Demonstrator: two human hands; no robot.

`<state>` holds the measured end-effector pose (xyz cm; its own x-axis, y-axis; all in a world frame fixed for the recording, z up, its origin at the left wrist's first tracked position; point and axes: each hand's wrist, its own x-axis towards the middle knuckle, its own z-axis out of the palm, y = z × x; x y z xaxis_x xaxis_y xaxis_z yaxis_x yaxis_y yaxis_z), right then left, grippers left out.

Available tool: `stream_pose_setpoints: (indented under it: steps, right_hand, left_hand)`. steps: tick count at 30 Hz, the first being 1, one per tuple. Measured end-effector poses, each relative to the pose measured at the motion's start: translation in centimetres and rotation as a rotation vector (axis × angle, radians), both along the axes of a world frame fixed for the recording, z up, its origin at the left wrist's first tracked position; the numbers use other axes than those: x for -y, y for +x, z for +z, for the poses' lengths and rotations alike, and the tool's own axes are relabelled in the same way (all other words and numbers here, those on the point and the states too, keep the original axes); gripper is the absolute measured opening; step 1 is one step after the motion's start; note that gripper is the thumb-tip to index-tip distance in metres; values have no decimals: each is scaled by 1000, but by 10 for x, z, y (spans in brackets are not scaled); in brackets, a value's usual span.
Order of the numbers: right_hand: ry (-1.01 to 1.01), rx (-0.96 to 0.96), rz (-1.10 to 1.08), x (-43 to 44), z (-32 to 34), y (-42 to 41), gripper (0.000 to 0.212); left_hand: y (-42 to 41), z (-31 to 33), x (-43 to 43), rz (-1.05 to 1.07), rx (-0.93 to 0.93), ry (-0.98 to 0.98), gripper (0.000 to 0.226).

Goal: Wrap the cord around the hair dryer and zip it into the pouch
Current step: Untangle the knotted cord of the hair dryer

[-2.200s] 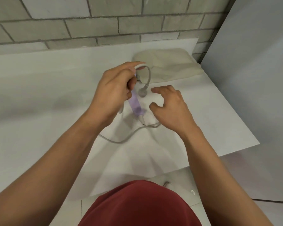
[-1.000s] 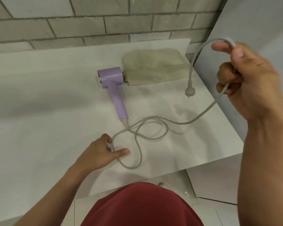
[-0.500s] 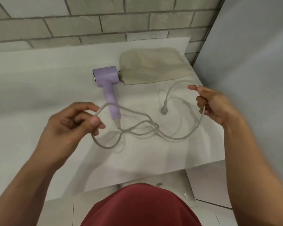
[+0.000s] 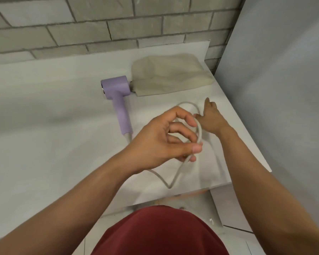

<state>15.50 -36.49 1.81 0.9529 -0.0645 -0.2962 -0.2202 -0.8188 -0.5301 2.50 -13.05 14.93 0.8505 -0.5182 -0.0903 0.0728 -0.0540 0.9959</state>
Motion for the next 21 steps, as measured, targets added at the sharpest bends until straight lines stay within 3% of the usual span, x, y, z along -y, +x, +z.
stream_pose_setpoints:
  steps: [2,4,6,7,8,10,12,15,17,19,21]
  right_hand:
    - [40,162,-74,-1,16,-19,64]
    - [345,288,-203,-4,34,-43,37]
    - [846,195,-243,-14,57,-75,31]
    - [1025,109,-193,-17,65,-90,37]
    - [1077,42,-116,-21,72,-103,44]
    - [904,47,75,-29,77,-120,37]
    - [791,169,88,-35,71,-122,24]
    - [932,274,-142,-37,63,-113,23]
    - [971,317,-307,-32,56,-104,23]
    - [897,333,-444,-24,44,-95,24]
    - [747,332,-528,-16,30,-85,28]
  left_hand:
    - [11,-3,11,114,7,2,40]
    - [27,-6,21,221,35,1,44]
    - [46,-10,29,312,70,12,45]
    - [56,-11,32,362,84,15,45]
    - [67,-12,34,408,95,17,45]
    - [85,-14,37,462,93,14,45]
    - [97,-16,41,443,65,33,42]
    - [103,-23,35,354,82,109,27]
    - [103,-33,14,315,189,184,17]
    - [101,-51,-17,190,322,348,15]
    - [93,-76,-47,-41,405,641,22]
